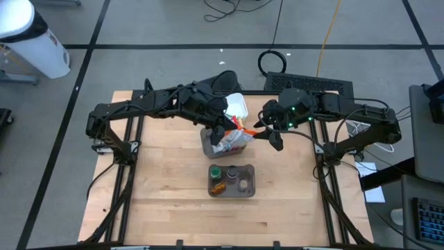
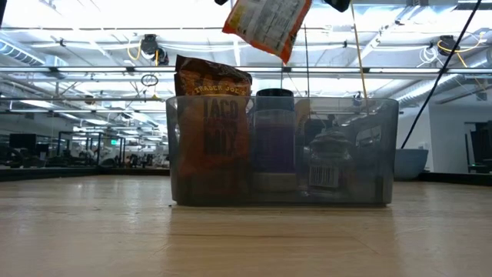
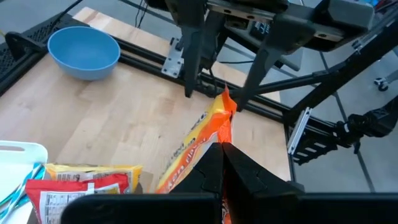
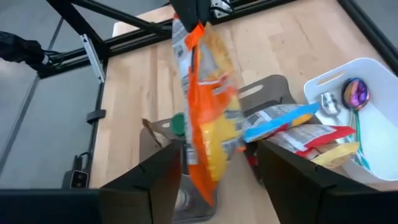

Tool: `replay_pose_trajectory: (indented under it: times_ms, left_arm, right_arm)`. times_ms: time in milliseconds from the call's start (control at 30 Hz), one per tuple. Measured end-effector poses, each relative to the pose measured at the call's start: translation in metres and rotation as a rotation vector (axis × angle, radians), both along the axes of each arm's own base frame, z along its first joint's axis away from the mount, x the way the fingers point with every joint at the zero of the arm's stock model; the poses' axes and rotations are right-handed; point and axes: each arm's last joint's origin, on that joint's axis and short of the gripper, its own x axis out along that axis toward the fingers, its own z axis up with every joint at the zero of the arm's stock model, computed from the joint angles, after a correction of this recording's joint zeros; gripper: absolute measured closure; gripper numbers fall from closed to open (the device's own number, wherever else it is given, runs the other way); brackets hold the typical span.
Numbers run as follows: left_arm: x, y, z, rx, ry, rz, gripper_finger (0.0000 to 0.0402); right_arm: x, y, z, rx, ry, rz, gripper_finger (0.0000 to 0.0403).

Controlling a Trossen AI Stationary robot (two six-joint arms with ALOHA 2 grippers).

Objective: Pick & Place Food Item
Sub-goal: Put the orange noodle pack into the top black bin

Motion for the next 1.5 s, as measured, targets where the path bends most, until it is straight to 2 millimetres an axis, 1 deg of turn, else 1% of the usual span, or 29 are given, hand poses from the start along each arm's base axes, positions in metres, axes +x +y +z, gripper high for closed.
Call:
replay_pose_trajectory:
  times_ms: [100,233,367,500,533,667,733,833,900,1100,1200,1333,1500]
  left_arm:
    - [0.0,0.0,0.0,-0.004,0.0,0.002,0.0399]
    - [0.0,0.0,0.0,-0.006,0.0,0.003,0.0397]
    - [0.0,0.0,0.0,-0.007,-0.001,0.004,0.0399]
    - [0.0,0.0,0.0,-0.009,-0.003,0.005,0.0395]
    - [0.0,0.0,0.0,-0.009,-0.004,0.004,0.0396]
    - [0.001,0.0,0.002,-0.007,-0.021,0.004,0.0397]
    - [0.002,0.001,0.004,0.007,-0.053,-0.019,0.0385]
    - [0.004,0.004,0.01,0.016,-0.124,-0.084,0.0358]
    - [0.004,0.011,0.013,-0.009,-0.156,-0.087,0.0338]
    - [-0.001,0.039,0.015,-0.146,-0.165,-0.109,0.0261]
    - [-0.004,0.047,0.015,-0.189,-0.167,-0.133,0.0223]
    - [-0.003,0.045,0.015,-0.13,-0.178,-0.166,0.0188]
    - [0.0,0.038,0.013,-0.017,-0.185,-0.165,0.0177]
  right_arm:
    - [0.0,0.0,0.0,-0.005,0.0,0.002,0.0214]
    - [-0.001,0.0,-0.001,-0.008,0.011,0.005,0.0249]
    - [-0.001,0.0,-0.001,-0.013,0.011,0.008,0.0304]
    - [-0.001,0.0,-0.001,-0.023,0.009,0.017,0.038]
    - [-0.001,0.0,-0.001,-0.03,0.007,0.021,0.0391]
    - [0.0,0.0,-0.001,-0.037,0.004,0.027,0.0399]
    - [0.0,0.0,-0.001,-0.041,0.002,0.029,0.0401]
    - [0.0,0.0,-0.001,-0.039,0.003,0.032,0.0402]
    - [0.0,0.0,-0.001,-0.038,0.004,0.032,0.0402]
    - [-0.001,0.0,-0.002,-0.034,0.022,0.035,0.0402]
    - [-0.001,0.0,-0.002,-0.033,0.02,0.035,0.0402]
    - [-0.001,0.0,-0.002,-0.031,0.017,0.039,0.0403]
    - [0.001,0.002,0.001,0.007,-0.023,0.079,0.0403]
